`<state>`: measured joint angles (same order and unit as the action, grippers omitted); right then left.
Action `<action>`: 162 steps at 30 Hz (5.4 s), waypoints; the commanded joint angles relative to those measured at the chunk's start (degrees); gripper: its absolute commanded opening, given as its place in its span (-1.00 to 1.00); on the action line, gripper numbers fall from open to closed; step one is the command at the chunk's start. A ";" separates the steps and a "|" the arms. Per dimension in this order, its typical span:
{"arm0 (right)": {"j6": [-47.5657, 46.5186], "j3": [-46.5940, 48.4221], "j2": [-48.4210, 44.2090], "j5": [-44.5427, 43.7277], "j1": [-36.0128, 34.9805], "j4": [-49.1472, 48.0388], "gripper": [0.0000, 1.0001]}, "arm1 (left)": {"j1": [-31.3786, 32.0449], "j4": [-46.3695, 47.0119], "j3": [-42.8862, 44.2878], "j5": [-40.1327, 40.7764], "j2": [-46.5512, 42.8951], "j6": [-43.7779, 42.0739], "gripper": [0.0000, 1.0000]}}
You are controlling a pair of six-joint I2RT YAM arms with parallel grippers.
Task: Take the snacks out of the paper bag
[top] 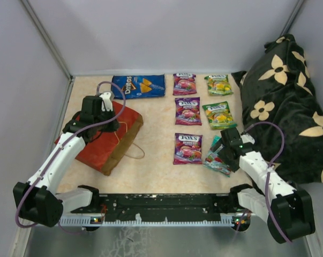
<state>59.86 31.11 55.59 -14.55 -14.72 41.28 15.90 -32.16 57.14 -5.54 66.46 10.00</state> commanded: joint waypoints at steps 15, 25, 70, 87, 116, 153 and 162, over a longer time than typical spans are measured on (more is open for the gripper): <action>-11.06 3.07 9.70 -7.49 0.22 -5.32 0.99 | -0.17 -0.25 -0.62 -0.58 0.09 -1.43 -1.00; -16.27 4.01 13.12 -11.02 0.22 -7.14 0.99 | -0.17 -0.22 -0.50 -0.88 -0.19 -1.52 -1.00; -68.33 54.70 50.88 11.02 8.30 -2.85 0.98 | 0.32 -0.36 0.82 -3.29 2.00 -1.73 -1.00; -58.81 52.78 59.79 8.50 11.41 -9.32 0.43 | 0.70 -1.28 1.99 -2.11 3.11 -1.65 -1.00; -5.55 17.73 16.92 14.76 -14.58 -59.49 0.98 | 1.06 -3.78 9.30 7.48 3.66 0.39 -0.99; 6.42 50.37 73.43 12.67 -41.92 -60.72 0.15 | 1.06 -4.22 6.31 4.20 -0.27 0.40 -0.99; 10.67 52.67 79.53 13.22 -43.20 -67.87 -0.03 | 1.06 -4.51 6.27 4.13 -1.04 0.20 -0.99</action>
<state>69.23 81.62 131.48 -0.21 -56.23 -25.41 16.75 -37.30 63.70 -0.73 67.16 10.46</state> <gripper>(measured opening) 0.499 0.008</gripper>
